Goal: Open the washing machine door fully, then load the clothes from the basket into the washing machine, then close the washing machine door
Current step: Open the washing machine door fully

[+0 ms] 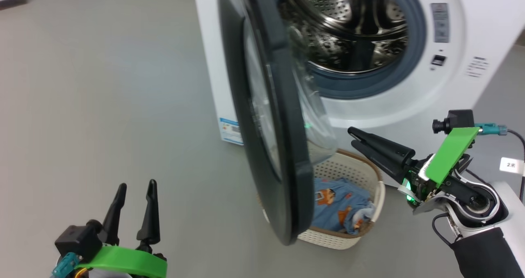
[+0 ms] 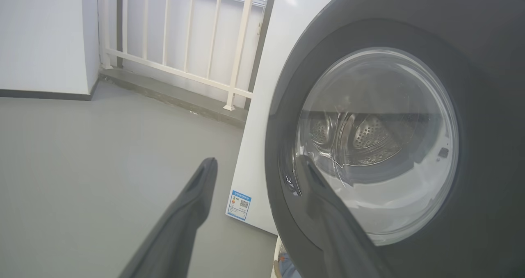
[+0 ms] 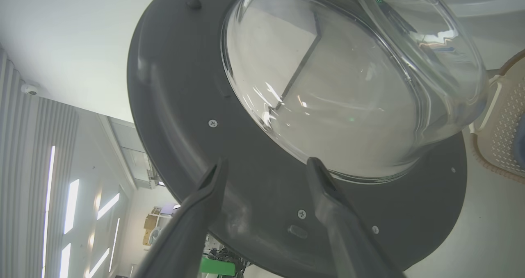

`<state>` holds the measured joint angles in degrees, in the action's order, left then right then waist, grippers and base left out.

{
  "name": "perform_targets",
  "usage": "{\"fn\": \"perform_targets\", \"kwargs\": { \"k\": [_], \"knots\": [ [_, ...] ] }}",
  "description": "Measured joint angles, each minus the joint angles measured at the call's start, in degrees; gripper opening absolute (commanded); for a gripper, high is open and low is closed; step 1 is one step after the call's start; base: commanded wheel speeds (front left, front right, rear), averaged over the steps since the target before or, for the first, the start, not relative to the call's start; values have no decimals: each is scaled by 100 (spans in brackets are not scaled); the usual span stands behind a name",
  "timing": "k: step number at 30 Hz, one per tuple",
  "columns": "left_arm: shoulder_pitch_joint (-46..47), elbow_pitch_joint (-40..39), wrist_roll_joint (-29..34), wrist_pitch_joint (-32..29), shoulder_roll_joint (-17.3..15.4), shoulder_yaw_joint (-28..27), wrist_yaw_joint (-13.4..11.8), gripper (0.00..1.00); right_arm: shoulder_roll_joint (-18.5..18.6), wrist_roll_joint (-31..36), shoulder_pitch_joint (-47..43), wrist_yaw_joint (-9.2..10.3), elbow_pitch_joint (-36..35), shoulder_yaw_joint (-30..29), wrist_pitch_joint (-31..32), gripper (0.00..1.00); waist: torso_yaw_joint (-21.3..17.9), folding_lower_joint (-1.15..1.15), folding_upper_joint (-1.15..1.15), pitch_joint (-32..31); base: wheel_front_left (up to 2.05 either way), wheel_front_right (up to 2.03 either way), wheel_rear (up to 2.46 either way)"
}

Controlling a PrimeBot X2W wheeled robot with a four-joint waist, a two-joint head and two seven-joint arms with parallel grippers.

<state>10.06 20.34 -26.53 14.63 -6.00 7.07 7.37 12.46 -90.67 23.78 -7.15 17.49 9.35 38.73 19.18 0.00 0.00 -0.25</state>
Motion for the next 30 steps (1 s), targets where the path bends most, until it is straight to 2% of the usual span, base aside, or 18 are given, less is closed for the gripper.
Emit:
{"fn": "perform_targets", "kwargs": {
  "k": [14,23,30],
  "knots": [
    [-2,-60,0,0,-23,-103,-1,100,65,1322,-437,0,-1129,375,-1706,100,-1019,0,0,-81,0,0,0],
    [-105,-145,4,0,-12,-237,-1,100,566,2293,-580,0,-1305,724,-3234,100,-1602,0,0,-52,0,0,0],
    [-112,-208,31,0,38,-263,-1,100,787,3114,-1034,-1,-1081,834,-4383,100,-1854,0,0,-43,0,0,0]
  ]
}}
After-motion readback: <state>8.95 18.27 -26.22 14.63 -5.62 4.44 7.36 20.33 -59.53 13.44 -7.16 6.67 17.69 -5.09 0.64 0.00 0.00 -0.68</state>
